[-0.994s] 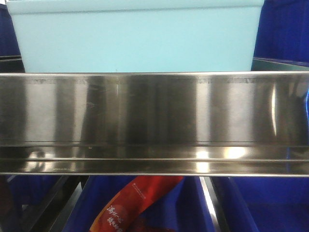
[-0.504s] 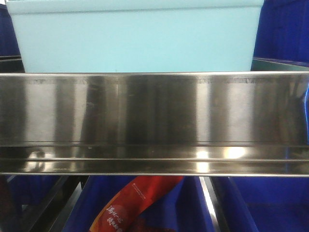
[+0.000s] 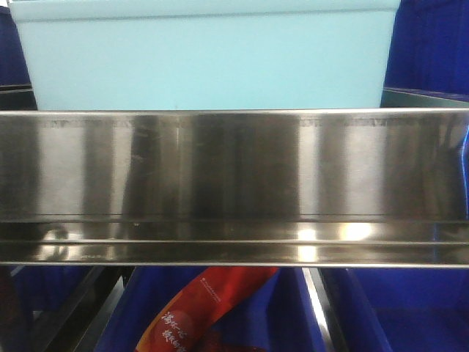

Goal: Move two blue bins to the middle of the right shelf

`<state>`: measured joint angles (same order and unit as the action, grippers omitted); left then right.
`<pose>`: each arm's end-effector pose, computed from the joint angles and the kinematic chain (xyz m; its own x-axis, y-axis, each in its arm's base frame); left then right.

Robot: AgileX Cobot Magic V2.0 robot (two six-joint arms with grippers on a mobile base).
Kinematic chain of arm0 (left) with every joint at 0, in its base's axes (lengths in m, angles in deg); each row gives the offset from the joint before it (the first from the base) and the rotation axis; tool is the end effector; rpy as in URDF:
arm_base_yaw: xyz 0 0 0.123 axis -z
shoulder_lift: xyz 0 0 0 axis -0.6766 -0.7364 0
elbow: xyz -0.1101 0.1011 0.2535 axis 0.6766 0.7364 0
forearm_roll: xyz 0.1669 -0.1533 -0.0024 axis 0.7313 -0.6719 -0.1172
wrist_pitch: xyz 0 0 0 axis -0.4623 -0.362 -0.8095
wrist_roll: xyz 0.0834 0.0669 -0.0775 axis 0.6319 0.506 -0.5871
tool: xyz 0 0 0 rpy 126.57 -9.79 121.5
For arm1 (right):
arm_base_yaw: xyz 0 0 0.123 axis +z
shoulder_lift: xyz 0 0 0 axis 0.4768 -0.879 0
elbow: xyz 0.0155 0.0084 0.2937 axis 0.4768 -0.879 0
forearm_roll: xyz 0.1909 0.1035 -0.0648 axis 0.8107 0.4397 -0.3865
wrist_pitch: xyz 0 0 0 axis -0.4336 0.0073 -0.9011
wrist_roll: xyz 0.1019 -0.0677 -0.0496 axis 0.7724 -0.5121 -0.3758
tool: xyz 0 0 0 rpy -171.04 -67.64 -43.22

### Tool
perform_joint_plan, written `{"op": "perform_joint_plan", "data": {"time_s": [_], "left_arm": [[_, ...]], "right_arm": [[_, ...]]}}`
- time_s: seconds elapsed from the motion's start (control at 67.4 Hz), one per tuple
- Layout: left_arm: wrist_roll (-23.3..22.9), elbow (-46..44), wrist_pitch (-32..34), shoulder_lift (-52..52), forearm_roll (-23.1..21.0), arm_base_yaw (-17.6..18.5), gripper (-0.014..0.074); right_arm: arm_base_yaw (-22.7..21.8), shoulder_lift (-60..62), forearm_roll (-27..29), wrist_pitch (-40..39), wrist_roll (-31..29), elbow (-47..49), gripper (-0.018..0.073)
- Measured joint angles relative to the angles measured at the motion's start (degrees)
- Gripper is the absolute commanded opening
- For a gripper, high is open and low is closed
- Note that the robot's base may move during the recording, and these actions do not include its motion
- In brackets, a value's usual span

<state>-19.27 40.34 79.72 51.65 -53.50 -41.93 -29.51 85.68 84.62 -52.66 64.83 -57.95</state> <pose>0.0626 -0.0007 0.2173 0.0906 -0.1128 -0.9895 0.0218 0.9936 -0.1113 0.0628 0.0000 0.2081 0.0137 -0.0193 -0.9997 0.0094 0.9998 -0.0192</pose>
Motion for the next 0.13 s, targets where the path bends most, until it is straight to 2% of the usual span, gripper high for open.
{"op": "perform_joint_plan", "data": {"time_s": [0.133], "left_arm": [[0.0,0.0,0.0,0.0,0.0,0.0,-0.0111]], "right_arm": [[0.0,0.0,0.0,0.0,0.0,0.0,-0.0162]]}}
